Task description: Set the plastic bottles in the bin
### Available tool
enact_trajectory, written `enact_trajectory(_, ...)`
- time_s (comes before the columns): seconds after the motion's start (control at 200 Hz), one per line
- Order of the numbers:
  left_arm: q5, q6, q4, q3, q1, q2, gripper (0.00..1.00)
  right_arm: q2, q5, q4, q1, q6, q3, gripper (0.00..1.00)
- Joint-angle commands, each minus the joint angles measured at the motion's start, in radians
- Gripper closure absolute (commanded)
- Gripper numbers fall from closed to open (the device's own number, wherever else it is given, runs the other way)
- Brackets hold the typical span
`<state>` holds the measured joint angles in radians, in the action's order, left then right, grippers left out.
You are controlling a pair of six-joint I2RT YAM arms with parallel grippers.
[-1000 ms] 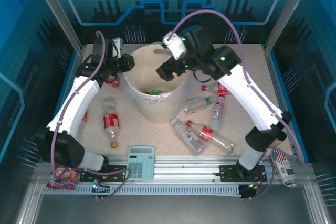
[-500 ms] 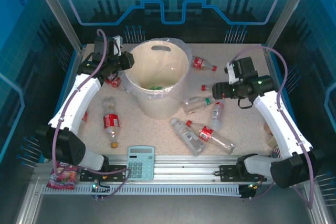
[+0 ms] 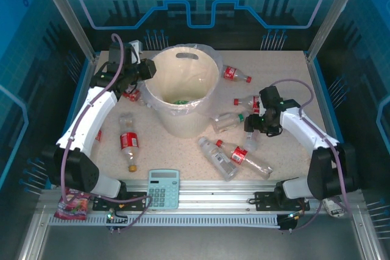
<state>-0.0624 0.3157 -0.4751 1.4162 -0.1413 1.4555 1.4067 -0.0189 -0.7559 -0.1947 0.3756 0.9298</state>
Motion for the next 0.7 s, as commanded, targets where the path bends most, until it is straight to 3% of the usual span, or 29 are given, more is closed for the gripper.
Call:
enact_trajectory(0.0,-0.01,0.002,0.001,-0.034,0.012,-0.01,0.76,0.044,-0.001,0.093,0.016,0.036,-0.014,0.22)
enact_trajectory(0.48,-0.026,-0.006,0.012,-0.052,0.026,-0.017,0.75,0.204,0.01,0.221,0.015,0.071,-0.045,0.24)
enact_trajectory(0.695,-0.021,-0.006,0.016,-0.054,0.028,-0.023,0.75,0.149,0.0,0.188,0.015,0.06,-0.072,0.41)
